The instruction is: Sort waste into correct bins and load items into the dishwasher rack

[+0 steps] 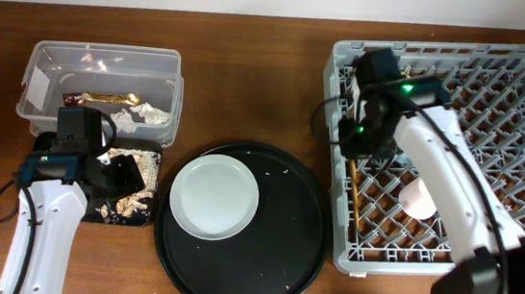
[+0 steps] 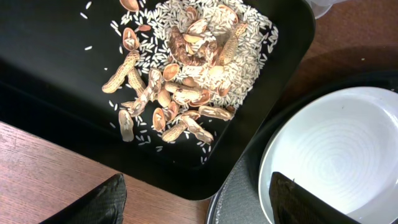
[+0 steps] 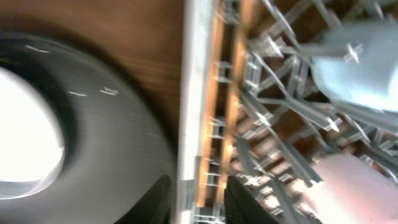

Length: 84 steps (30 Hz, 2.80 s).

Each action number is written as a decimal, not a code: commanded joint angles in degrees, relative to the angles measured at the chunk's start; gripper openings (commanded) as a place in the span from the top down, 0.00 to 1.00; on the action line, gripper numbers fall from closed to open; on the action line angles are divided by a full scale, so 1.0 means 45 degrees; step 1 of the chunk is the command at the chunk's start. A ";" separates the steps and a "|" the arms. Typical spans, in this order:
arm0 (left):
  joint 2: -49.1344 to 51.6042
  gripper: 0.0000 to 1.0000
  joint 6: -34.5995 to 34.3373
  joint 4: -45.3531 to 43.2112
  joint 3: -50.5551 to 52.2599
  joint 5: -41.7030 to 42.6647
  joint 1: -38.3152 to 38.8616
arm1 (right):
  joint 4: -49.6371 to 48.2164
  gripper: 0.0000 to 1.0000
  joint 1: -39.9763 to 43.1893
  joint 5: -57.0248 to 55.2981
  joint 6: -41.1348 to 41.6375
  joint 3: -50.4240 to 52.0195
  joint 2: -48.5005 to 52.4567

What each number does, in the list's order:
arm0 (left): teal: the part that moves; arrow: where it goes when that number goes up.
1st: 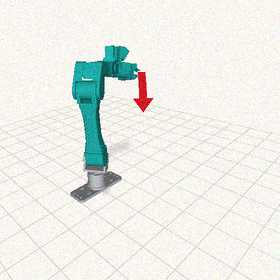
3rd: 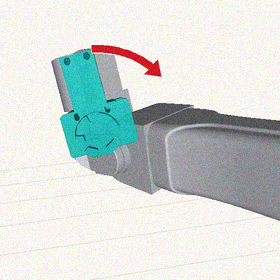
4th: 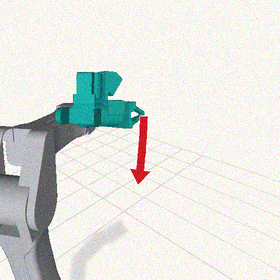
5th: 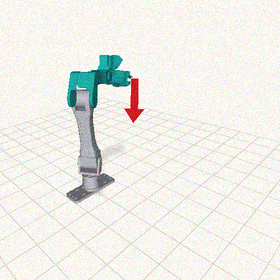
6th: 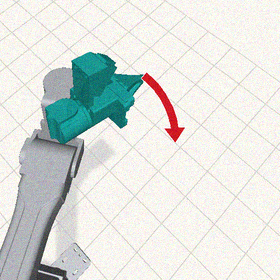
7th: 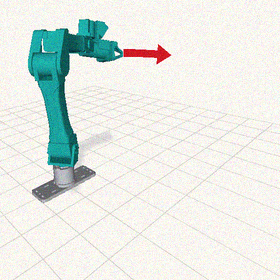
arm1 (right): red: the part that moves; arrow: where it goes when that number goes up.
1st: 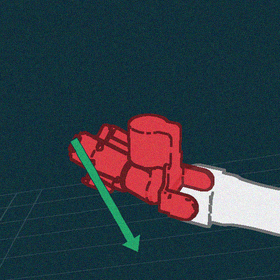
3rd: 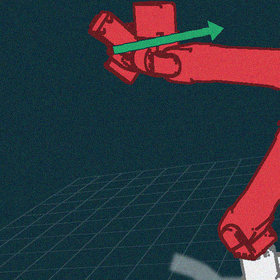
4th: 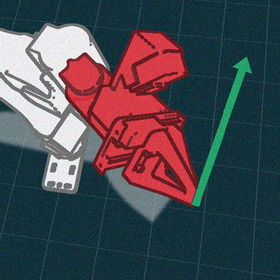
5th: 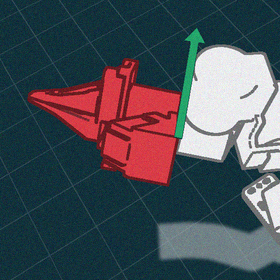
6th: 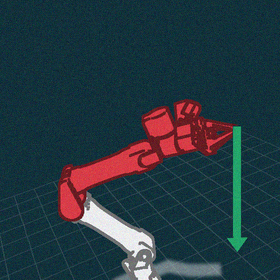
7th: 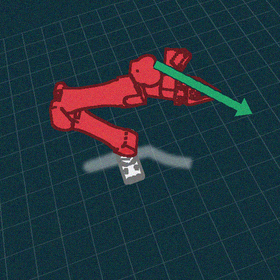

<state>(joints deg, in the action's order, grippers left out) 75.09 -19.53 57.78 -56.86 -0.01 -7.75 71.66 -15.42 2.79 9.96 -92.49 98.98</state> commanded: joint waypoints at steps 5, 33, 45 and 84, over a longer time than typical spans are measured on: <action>-0.0155 0.27 -0.0087 -0.0015 -0.0019 0.0053 -0.0058 | -0.1200 0.55 -0.2084 0.1962 0.0330 0.0869 -0.0015; -0.0155 0.27 -0.0083 -0.0005 -0.0019 0.0053 -0.0058 | -0.1719 0.96 -0.3818 -0.2103 0.3706 0.0874 0.1273; -0.0155 0.27 -0.0083 -0.0010 -0.0019 0.0053 -0.0058 | -0.1311 0.96 -0.1792 -1.3381 0.3725 -0.0117 -0.1875; -0.0155 0.03 0.3886 0.1253 -0.0019 0.3725 0.1545 | 0.3240 0.31 0.2516 0.2798 -0.2108 -0.1151 -0.2191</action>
<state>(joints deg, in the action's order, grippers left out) 75.09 -4.80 58.17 -56.97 15.14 -1.69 84.97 -4.54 14.44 1.52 -97.41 89.30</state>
